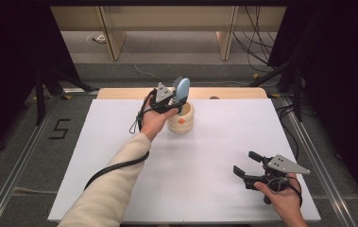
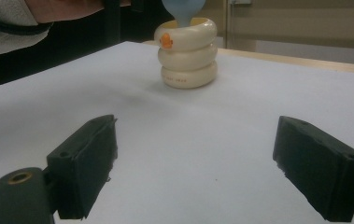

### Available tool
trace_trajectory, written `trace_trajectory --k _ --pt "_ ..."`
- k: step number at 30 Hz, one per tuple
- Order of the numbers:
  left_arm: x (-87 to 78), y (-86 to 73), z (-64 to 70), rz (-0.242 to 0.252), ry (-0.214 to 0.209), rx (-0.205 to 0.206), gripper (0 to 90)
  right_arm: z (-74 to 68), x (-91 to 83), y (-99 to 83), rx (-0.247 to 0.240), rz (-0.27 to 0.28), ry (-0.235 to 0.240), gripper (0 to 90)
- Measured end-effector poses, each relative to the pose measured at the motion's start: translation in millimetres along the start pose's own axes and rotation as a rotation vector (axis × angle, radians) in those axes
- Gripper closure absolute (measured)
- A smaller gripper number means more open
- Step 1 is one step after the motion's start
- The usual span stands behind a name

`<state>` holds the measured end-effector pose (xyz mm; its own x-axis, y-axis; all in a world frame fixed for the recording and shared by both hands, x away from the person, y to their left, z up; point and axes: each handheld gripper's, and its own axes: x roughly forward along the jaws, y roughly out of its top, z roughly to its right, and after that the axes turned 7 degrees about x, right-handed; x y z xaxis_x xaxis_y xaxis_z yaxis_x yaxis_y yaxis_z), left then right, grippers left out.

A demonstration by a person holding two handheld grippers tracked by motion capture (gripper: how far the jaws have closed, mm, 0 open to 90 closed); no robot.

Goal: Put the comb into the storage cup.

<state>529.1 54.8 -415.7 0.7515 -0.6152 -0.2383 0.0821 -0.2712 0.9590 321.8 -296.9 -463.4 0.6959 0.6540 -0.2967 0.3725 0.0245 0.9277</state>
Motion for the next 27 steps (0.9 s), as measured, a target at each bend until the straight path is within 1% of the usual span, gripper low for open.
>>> trace_trajectory --k 5,11,13,17,21,23,25,27 --pt "-0.4 0.2 0.7 -0.003 0.001 0.009 48.9 -0.1 0.2 -0.1 0.001 -0.001 0.0 14.6" --pt "-1.7 -1.1 -1.2 0.0 0.018 -0.021 47.5 -0.1 0.1 0.0 0.001 0.0 -0.001 14.6" --pt "-3.0 -1.2 -3.4 -0.006 0.028 -0.026 46.6 -0.1 0.1 -0.1 0.001 -0.001 0.0 14.6" --pt "-5.0 -2.0 -6.5 -0.013 0.043 -0.051 44.4 -0.3 0.5 -0.2 0.001 -0.001 0.002 14.6" --pt "-6.1 -2.8 -7.9 -0.021 0.049 -0.068 41.3 -0.2 0.9 -0.4 0.003 -0.002 0.001 14.6" --pt "-6.2 -2.9 -8.0 -0.028 0.051 -0.083 38.8 -0.3 0.9 -0.5 0.003 -0.002 0.002 14.6" --pt "-5.6 -2.7 -7.6 -0.027 0.05 -0.142 36.2 -0.2 1.0 -0.5 0.004 -0.002 0.002 14.6" --pt "-5.5 -2.8 -7.3 -0.037 0.057 -0.148 34.5 -0.2 1.0 -0.6 0.004 -0.003 0.002 14.6"
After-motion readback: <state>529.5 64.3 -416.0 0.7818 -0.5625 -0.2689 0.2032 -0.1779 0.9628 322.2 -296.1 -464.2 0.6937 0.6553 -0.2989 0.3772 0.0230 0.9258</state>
